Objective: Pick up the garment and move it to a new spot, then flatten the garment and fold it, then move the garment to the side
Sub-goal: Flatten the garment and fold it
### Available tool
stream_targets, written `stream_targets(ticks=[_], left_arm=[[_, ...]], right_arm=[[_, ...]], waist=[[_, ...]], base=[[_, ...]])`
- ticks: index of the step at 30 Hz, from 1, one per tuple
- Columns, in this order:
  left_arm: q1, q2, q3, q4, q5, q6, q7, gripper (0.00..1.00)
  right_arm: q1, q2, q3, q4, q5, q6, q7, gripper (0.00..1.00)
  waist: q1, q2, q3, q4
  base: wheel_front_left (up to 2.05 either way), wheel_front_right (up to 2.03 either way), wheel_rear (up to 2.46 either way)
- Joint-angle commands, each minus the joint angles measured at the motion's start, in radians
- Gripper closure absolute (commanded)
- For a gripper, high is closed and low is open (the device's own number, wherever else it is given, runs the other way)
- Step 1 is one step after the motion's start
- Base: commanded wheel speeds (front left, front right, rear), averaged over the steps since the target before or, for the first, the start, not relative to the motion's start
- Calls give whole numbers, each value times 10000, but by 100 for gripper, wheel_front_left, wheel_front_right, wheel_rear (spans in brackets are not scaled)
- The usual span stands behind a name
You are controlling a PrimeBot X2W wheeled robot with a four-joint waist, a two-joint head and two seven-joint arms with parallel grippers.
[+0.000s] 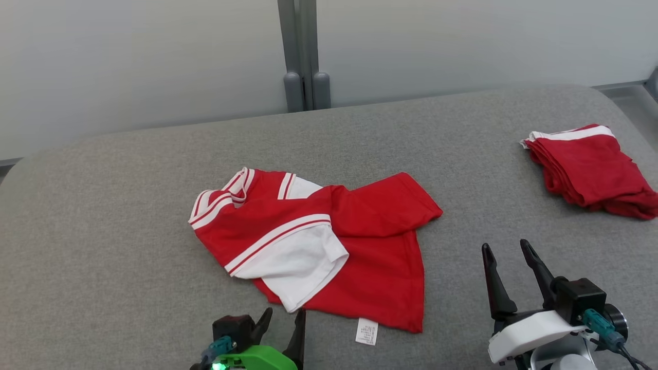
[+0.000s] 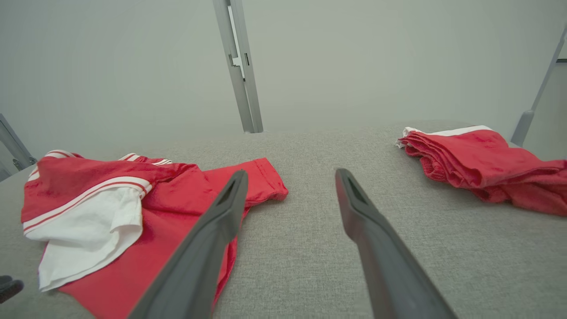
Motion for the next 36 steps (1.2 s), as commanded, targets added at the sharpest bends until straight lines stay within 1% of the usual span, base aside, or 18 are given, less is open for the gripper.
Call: stream_targets(ticks=[1, 5, 10, 13, 14, 15, 16, 19, 21, 29, 33, 36], left_arm=[[-310, 47, -100, 186, -203, 24, -38, 0], [-665, 47, -393, 684, -757, 47, -136, 0], [-1034, 47, -514, 1283, -1405, 125, -279, 0], [-1203, 47, -521, 1419, -1728, 66, -375, 0], [-1260, 47, -515, 1417, -1824, 44, -393, 6], [-1297, 47, -520, 1398, -1928, 24, -426, 15], [-1320, 47, -513, 1370, -2007, 41, -456, 35], [-1345, 48, -553, 1345, -2075, 103, -495, 65], [-1342, 47, -495, 1260, -1995, 163, -481, 100], [-784, 48, -248, 883, -1621, 349, -478, 100], [-308, 67, 71, 602, -1348, 419, -479, 100], [92, 214, 363, 263, -1166, 469, -476, 100]], right_arm=[[-169, -23, -11, -6, -28, -15, -31, 0], [-231, -23, -57, -15, -69, -15, -31, 0], [-359, -21, 8, 18, -39, -15, -31, 0], [-360, -24, -16, 5, -28, -15, -31, 0], [-355, -23, -26, -7, -34, -15, -31, 0], [-348, -23, -42, -15, -44, -15, -31, 0], [-340, -23, -54, -18, -53, -15, -31, 0], [-316, -23, -66, -13, -68, -15, -31, 0], [-299, -23, -30, -2, -49, -16, -31, 0], [-145, -23, -58, 55, -28, -16, -31, 0], [-70, -21, -129, 92, 19, -16, -31, 0], [-2, -23, -175, 107, 84, -16, -31, 0]], waist=[[0, -1, 289, -259], [0, -1, 486, -424], [0, -1, 621, -630], [0, -1, 660, -707], [0, -1, 669, -725], [0, -1, 675, -737], [0, -1, 678, -747], [0, -1, 670, -768], [0, -1, 650, -778], [0, -1, 450, -671], [0, -1, 292, -422], [0, -1, 194, -167]], base=[[0, 0, 0], [0, 0, 0], [0, 0, 0], [0, 0, 0], [0, 0, 0], [0, 0, 0], [0, 0, 0], [0, 0, 0], [0, 0, 0], [0, 0, 0], [0, 0, 0], [0, 0, 0]])
